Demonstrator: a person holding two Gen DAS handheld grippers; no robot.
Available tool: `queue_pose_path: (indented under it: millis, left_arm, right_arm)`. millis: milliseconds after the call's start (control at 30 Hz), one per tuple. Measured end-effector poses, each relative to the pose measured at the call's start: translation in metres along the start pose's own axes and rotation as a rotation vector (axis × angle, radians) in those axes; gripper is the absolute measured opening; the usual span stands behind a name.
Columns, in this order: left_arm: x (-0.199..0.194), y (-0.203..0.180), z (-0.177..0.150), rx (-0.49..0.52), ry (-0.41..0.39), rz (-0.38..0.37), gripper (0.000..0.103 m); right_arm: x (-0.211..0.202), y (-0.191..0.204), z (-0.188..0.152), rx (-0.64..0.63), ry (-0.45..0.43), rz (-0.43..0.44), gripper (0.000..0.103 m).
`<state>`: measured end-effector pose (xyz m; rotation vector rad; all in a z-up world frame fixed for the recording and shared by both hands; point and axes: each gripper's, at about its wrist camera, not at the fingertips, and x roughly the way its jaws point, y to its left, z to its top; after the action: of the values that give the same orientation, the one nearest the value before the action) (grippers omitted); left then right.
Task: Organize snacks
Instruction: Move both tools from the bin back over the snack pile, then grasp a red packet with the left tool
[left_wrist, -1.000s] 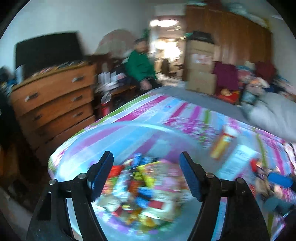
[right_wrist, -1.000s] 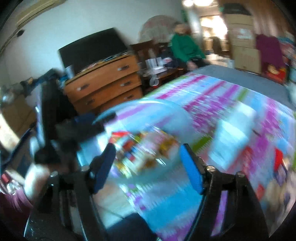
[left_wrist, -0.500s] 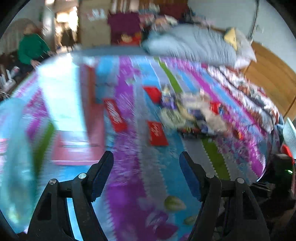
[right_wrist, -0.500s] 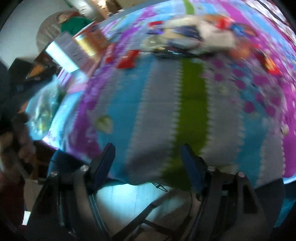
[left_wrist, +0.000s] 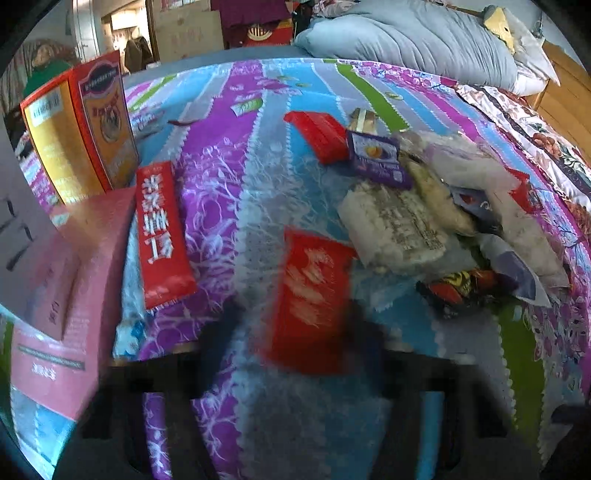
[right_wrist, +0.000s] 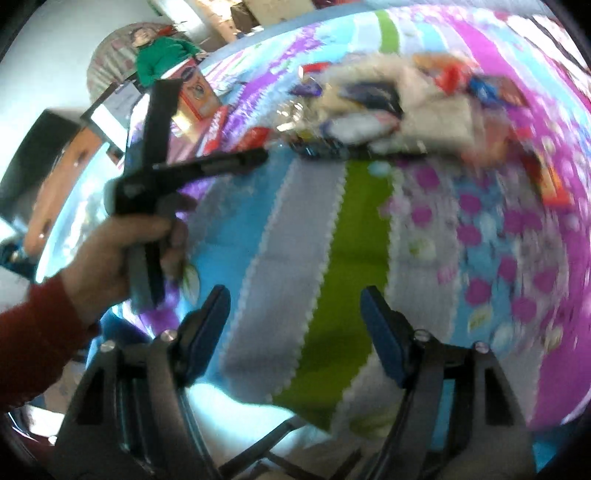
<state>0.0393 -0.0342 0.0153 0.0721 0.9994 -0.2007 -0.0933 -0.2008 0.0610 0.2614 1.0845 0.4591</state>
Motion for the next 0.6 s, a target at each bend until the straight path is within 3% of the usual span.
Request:
queue_pose_path:
  millis: [200,300,467,600]
  left_arm:
    - [-0.026,0.02,-0.009,-0.055,-0.025,0.021,0.039]
    - [-0.045,0.029,-0.023,-0.077,-0.046,0.029,0.039]
    - [-0.071,0.039,-0.033,-0.088,-0.073,0.022,0.039]
    - [-0.083,0.043,-0.031,-0.096,-0.095,0.001,0.036]
  right_arm:
    - [0.003,0.006,0.048,-0.001,-0.081,0.048,0.07]
    - [0.029,0.012,0.083,0.009,-0.087,0.072,0.07]
    - [0.099,0.009,0.129,0.062,0.035,-0.018,0.07]
    - [0.122,0.002,0.144,0.078,0.051,-0.133,0.071]
